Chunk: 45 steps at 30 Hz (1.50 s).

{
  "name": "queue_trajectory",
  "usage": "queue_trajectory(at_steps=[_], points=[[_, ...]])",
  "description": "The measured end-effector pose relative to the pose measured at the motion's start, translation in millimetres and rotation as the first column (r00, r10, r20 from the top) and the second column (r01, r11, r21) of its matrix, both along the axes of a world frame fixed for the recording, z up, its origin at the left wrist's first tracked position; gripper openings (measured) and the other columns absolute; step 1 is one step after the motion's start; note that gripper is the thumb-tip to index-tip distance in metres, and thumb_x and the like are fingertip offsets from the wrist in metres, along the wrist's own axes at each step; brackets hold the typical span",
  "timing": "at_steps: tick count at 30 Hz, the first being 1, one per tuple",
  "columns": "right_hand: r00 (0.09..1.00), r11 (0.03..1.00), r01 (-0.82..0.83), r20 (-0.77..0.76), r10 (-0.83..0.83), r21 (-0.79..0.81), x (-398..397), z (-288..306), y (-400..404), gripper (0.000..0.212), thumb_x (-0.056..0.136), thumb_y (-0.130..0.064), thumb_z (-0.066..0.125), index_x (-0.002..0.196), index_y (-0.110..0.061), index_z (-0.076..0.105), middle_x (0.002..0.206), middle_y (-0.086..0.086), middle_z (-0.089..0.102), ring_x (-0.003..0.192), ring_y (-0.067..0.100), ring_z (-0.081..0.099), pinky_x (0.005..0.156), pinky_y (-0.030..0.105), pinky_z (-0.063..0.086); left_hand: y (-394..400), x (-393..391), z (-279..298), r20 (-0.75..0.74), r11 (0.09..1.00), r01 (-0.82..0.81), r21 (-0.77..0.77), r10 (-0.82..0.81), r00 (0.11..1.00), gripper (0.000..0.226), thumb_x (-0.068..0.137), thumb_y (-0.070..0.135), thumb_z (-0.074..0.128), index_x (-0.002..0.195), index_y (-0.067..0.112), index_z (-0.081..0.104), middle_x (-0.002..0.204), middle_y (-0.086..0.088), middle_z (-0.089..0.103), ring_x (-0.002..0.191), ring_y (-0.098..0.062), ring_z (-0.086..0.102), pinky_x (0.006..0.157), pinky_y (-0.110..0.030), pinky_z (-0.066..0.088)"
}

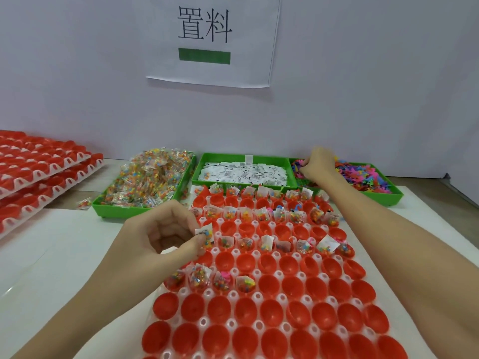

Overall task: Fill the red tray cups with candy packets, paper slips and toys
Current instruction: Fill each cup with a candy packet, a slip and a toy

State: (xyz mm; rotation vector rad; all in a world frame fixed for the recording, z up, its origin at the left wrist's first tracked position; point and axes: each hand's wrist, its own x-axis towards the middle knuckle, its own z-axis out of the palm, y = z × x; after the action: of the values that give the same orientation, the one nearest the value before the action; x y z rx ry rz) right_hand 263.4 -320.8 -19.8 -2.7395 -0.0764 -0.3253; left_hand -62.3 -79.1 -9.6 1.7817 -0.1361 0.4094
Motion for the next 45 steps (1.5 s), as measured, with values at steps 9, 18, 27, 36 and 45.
queue_trajectory(at_steps=[9,18,27,36,45], points=[[1.000,1.000,-0.018,0.003,0.018,0.018,-11,2,9,0.016,0.092,-0.007,0.071,0.081,0.005,0.066,0.083,0.019,0.065,0.095,0.036,0.069,0.066,0.031,0.041,0,-2,1,-0.011,1.000,0.000,0.016,0.000,1.000,0.014,0.081,0.004,0.079,0.079,0.014,0.069,0.074,-0.014,0.070,0.067,-0.025,0.070,0.064,-0.019,0.055],[1.000,0.994,-0.009,0.002,0.009,0.110,-15,2,3,0.017,0.086,-0.006,0.075,0.095,0.008,0.076,0.093,0.023,0.075,0.093,0.033,0.071,0.072,0.036,0.053,5,0,0,0.000,1.000,-0.005,0.022,0.005,1.000,0.019,0.084,-0.001,0.077,0.079,0.015,0.067,0.075,-0.016,0.070,0.068,-0.024,0.071,0.066,-0.021,0.057],[0.998,0.974,-0.043,0.045,0.034,0.225,-40,17,-25,0.030,0.091,-0.003,0.067,0.120,0.006,0.068,0.115,0.023,0.072,0.109,0.036,0.067,0.096,0.037,0.052,1,-1,-6,-0.020,0.999,0.023,0.037,-0.022,1.000,0.016,0.086,-0.002,0.077,0.082,0.010,0.066,0.076,-0.016,0.071,0.076,-0.038,0.071,0.072,-0.029,0.059],[0.960,0.683,-0.280,0.204,0.191,0.675,-177,41,-23,0.012,0.084,-0.017,0.082,0.094,-0.023,0.079,0.085,-0.003,0.079,0.081,0.007,0.075,0.068,0.017,0.055,2,-1,-5,-0.020,0.995,0.083,0.048,-0.082,0.996,0.016,0.082,0.011,0.083,0.093,0.012,0.073,0.082,-0.011,0.076,0.079,-0.030,0.073,0.077,-0.038,0.060],[0.840,0.558,-0.475,0.161,0.519,0.681,-290,20,7,0.010,0.081,-0.014,0.086,0.085,-0.021,0.080,0.082,-0.005,0.079,0.080,0.011,0.077,0.078,0.025,0.061,-15,-6,-4,0.032,0.980,0.181,0.086,-0.184,0.982,0.013,0.084,0.011,0.084,0.095,0.015,0.078,0.087,-0.006,0.078,0.083,-0.023,0.075,0.079,-0.038,0.061]])
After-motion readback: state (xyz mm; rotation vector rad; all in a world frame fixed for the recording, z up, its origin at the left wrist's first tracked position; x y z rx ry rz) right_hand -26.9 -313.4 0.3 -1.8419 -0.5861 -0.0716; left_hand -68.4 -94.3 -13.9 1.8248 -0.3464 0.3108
